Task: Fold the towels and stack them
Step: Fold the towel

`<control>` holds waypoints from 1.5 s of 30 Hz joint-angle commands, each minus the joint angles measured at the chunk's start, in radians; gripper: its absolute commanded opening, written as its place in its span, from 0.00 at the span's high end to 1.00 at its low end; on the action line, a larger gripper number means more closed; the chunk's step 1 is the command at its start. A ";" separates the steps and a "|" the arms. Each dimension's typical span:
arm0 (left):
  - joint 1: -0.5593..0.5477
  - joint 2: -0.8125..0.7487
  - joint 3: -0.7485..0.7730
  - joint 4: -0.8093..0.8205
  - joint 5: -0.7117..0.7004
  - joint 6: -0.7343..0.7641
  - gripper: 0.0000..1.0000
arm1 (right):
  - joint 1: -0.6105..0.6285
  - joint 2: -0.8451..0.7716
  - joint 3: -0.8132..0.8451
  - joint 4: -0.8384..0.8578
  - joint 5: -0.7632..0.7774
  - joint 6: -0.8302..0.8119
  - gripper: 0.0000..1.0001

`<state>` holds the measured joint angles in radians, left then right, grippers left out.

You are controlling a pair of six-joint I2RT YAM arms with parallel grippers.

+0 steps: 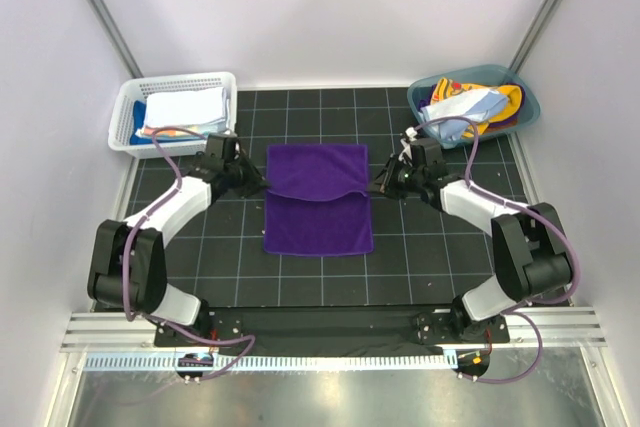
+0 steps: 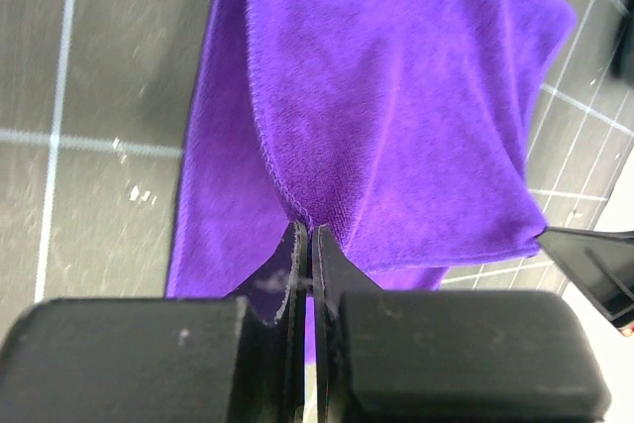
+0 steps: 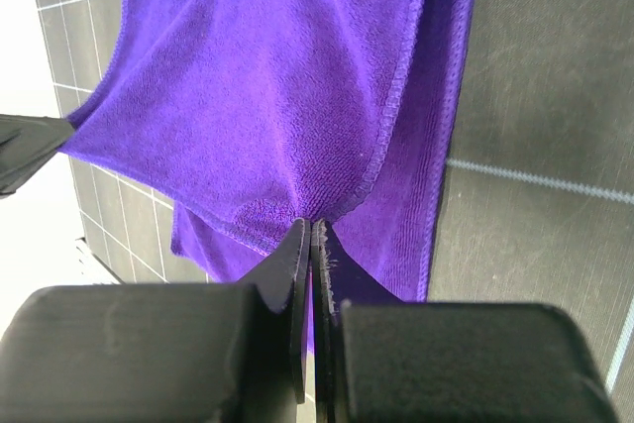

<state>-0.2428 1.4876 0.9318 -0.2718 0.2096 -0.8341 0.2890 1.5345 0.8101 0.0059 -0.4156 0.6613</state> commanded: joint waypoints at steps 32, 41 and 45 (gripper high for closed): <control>-0.061 -0.378 -0.261 -0.102 -0.012 0.004 0.97 | 0.073 -0.353 -0.261 -0.073 0.078 -0.019 0.99; -0.061 -0.411 -0.266 -0.129 -0.019 0.006 0.97 | 0.078 -0.404 -0.238 -0.113 0.075 -0.022 0.99; -0.061 -0.428 -0.240 -0.156 -0.026 0.009 0.97 | 0.082 -0.412 -0.206 -0.139 0.075 -0.029 0.99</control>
<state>-0.3019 1.0946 0.6640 -0.3962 0.2016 -0.8333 0.3645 1.1496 0.5510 -0.1150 -0.3511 0.6521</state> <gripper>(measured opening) 0.042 0.060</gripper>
